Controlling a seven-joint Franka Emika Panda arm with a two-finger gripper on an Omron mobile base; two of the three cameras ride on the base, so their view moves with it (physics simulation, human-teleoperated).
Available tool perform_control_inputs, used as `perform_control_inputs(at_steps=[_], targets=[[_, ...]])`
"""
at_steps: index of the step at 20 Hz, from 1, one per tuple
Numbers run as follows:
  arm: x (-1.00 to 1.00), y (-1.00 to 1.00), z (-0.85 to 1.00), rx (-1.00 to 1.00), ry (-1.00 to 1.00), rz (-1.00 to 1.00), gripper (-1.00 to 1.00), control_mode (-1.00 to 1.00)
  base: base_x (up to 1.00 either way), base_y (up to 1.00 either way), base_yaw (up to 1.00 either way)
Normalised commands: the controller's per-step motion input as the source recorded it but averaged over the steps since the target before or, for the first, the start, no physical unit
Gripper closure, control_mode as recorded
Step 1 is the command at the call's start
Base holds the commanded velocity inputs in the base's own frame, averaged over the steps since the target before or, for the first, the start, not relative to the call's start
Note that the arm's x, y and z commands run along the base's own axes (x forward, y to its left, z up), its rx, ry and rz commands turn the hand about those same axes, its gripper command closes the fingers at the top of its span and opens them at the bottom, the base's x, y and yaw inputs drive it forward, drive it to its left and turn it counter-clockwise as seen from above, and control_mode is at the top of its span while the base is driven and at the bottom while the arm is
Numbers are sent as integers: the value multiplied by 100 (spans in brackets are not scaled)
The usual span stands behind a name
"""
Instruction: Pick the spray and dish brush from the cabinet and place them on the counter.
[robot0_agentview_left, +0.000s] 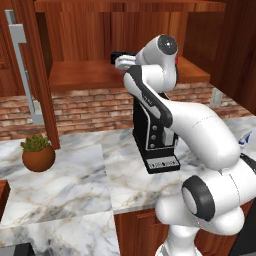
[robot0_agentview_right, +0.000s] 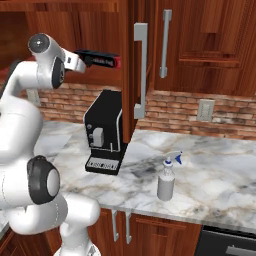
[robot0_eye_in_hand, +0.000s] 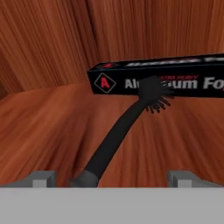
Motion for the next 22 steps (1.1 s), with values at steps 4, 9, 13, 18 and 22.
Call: perform_control_inputs(at_steps=[4,9,13,18,22], targets=[[39,9,-9,-4,0,0,-100,-100,0,0,0],[36,8,-17,-4,2,0,-100,-100,0,0,0],[36,9,-20,-4,4,0,-100,-100,0,0,0],[32,8,-20,-5,6,0,100,-100,0,0,0],[27,4,-20,-5,6,0,100,-100,0,0,0]])
